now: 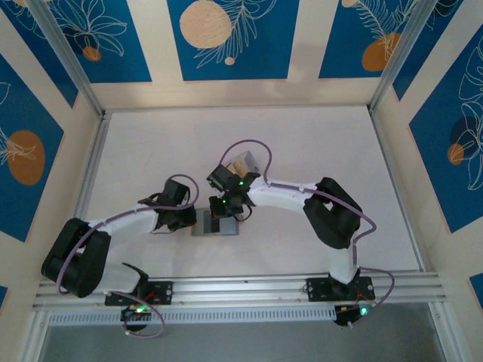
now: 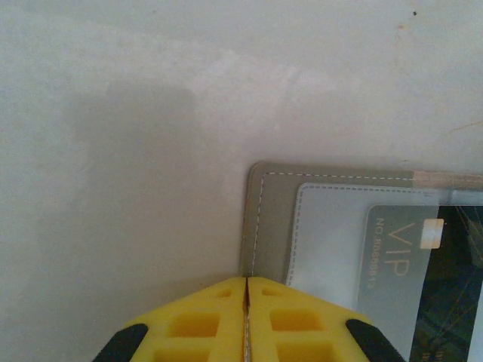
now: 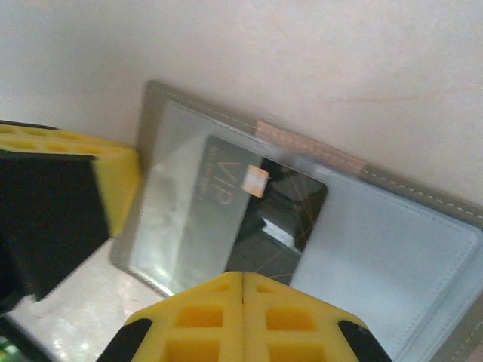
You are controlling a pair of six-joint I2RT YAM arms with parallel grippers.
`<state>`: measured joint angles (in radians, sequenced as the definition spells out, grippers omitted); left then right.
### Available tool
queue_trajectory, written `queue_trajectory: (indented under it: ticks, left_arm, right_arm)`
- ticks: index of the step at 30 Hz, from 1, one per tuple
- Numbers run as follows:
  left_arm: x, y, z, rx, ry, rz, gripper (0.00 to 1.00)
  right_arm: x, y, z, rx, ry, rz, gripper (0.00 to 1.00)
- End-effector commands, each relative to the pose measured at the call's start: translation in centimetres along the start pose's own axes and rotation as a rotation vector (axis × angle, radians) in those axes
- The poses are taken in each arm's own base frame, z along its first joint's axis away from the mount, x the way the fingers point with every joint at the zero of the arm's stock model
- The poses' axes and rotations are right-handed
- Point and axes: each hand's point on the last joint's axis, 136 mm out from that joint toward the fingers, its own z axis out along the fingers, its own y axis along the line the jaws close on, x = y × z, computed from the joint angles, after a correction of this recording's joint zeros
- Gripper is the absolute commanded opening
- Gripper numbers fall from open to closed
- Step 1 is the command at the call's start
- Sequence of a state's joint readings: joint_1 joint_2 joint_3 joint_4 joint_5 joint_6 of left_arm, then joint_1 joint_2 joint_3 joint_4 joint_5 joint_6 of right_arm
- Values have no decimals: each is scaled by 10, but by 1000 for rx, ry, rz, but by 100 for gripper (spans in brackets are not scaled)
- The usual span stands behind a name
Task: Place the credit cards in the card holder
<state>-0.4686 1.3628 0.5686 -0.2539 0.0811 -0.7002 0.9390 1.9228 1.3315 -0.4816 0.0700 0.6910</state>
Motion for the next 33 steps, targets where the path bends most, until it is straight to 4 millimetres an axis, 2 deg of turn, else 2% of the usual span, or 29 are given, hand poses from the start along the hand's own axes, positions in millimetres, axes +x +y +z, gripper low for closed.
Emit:
queue_trajectory:
  ticks: [1,8,12,20,28,31,33]
  left_arm:
    - [17,16,11,-38,57,0,8]
    - [18,16,12,-36,59,2,8]
    - [19,15,13,-27,61,6,8]
    - [23,12,16,-9,75,11,7]
    - [25,8,16,4,73,14,7]
    - [25,8,17,5,73,14,8]
    - [26,9,17,0,73,13,8]
  right_arm:
    - [18,-23,7,134,69,-9,0]
    - [26,-21,15,158,95,-20,0]
    - [25,-10,21,124,100,-32,0]
    - [11,11,28,88,102,-49,0]
    - [10,40,44,-102,127,10,0]
    - [7,40,42,-124,114,29,0]
    - [4,33,33,-73,92,14,0]
